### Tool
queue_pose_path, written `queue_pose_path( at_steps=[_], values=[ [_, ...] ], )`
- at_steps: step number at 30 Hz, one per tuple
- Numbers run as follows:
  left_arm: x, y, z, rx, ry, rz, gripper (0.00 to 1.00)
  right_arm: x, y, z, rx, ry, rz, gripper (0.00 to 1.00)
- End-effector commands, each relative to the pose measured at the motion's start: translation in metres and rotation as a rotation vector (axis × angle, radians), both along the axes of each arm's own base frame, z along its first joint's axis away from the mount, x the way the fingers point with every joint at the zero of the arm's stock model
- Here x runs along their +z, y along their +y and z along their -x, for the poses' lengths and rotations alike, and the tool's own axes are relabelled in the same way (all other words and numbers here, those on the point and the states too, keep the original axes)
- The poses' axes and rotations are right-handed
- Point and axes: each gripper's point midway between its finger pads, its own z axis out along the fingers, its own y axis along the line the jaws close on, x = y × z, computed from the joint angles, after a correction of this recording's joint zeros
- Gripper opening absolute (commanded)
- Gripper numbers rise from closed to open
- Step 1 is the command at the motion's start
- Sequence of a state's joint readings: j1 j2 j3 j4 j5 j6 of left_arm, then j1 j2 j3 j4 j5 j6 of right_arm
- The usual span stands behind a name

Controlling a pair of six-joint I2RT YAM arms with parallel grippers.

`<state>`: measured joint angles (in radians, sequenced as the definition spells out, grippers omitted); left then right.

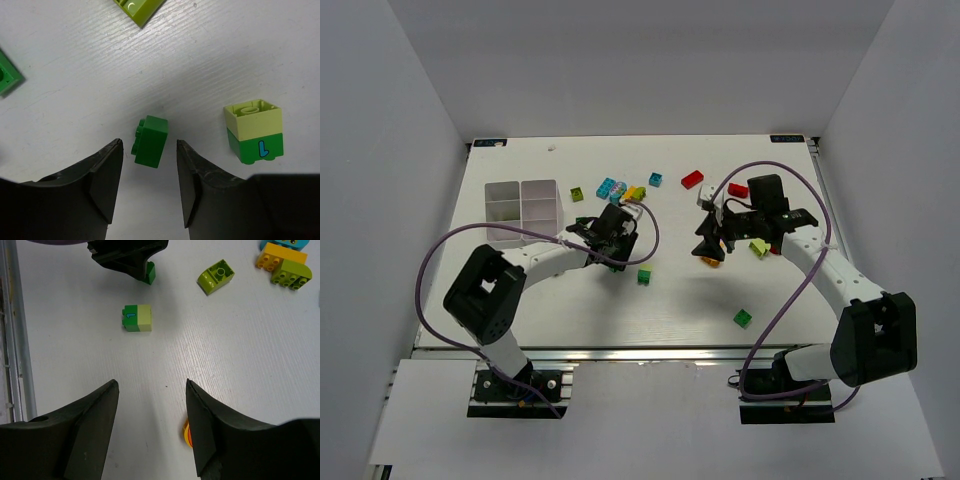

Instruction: Sort the legos into containers by color

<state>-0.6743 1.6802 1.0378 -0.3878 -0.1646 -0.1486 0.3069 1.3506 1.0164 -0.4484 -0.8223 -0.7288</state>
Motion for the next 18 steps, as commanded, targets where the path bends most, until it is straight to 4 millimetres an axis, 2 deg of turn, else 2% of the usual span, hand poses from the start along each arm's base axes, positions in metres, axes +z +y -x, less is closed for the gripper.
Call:
queue_pose_path(
  at_steps=[1, 3, 8, 12, 14, 16, 17, 18],
  values=[
    [-0.009, 0.0, 0.003, -0.014, 0.009, -0.014, 0.56, 0.013, 0.006, -0.007, 0.011, -0.025, -0.04, 0.62],
    [-0.014, 0.005, 0.002, 0.001, 0.006, -0.041, 0.55, 0.013, 0.006, -0.006, 0.01, -0.022, -0.041, 0.62],
    [-0.019, 0.012, -0.003, 0.029, -0.01, -0.078, 0.42, 0.014, 0.006, -0.006, 0.009, -0.024, -0.044, 0.62],
    [-0.011, 0.009, -0.006, 0.041, -0.021, -0.061, 0.19, 0.015, 0.006, -0.005, 0.008, -0.03, -0.047, 0.61],
    [0.007, 0.002, -0.012, 0.056, -0.045, -0.022, 0.09, 0.017, 0.005, -0.005, 0.007, -0.034, -0.048, 0.61],
    [0.024, 0.0, -0.017, 0.087, -0.076, 0.019, 0.07, 0.017, 0.005, -0.003, 0.01, -0.034, -0.05, 0.59],
    [0.043, -0.001, -0.022, 0.104, -0.111, 0.058, 0.06, 0.017, 0.005, -0.003, 0.009, -0.034, -0.049, 0.58],
    [0.053, 0.001, -0.025, 0.125, -0.126, 0.083, 0.06, 0.017, 0.005, -0.002, 0.009, -0.031, -0.048, 0.56]
  ],
)
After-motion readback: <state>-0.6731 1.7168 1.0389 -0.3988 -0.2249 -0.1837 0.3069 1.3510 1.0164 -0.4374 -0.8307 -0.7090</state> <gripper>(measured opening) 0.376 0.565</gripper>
